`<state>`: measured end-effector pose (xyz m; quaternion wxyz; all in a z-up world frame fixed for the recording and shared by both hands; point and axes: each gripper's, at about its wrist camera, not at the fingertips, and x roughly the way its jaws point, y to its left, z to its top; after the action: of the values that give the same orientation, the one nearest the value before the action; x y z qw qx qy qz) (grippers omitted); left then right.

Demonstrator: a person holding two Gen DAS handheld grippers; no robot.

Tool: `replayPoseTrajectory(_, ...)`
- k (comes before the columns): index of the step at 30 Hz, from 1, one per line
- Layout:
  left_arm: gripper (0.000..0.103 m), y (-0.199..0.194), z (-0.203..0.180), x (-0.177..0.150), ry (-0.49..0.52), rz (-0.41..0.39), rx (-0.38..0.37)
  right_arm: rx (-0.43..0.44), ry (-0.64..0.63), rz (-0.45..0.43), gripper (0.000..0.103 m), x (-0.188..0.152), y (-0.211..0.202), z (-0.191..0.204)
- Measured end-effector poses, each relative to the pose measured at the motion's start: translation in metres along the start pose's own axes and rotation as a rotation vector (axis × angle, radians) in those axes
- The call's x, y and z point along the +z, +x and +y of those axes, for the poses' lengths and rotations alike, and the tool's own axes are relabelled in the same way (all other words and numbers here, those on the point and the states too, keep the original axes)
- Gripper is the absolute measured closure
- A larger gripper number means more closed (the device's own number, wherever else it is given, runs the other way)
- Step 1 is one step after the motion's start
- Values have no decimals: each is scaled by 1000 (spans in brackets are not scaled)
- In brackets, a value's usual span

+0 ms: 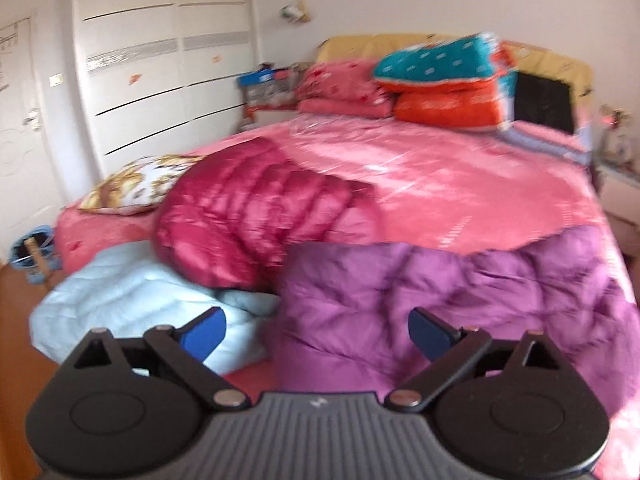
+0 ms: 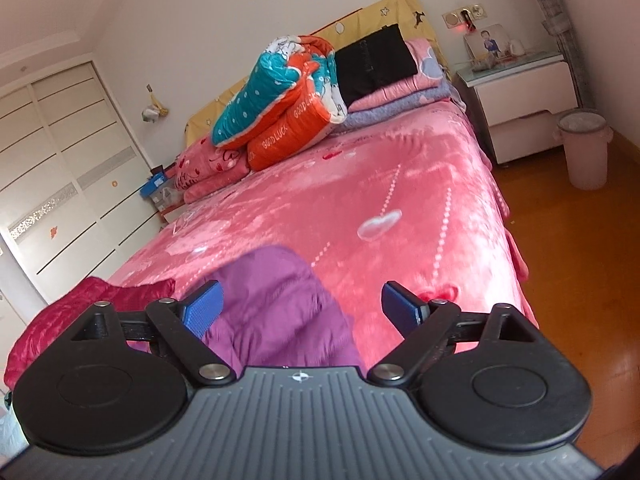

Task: Fold large clothes
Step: 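Open both grippers and release the folded jacket onto the bed, then grasp the folded jacket end with the right gripper while the left gripper grasps beside it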

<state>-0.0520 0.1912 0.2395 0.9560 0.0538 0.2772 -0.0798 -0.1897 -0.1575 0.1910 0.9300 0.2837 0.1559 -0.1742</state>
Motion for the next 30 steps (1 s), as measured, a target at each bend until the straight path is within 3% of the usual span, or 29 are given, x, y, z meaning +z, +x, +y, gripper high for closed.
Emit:
replayPoseTrajectory(5, 6, -13, -45, -45, 72, -67, -90, 10, -78, 25, 0, -27, -4, 8)
replayPoseTrajectory(10, 11, -4, -92, -73, 170, -100, -142, 80, -299, 46, 0, -56, 11, 33)
replayPoseTrajectory(18, 13, 32, -132, -63, 261, -124, -206, 188, -529, 66, 0, -76, 44, 68)
replayPoseTrajectory(21, 18, 47, -138, -59, 266, -116, -212, 217, -569, 67, 0, -77, 56, 73)
replayPoseTrajectory(30, 18, 96, -135, -42, 221, -88, -194, 267, -698, 104, 0, -75, 101, 99)
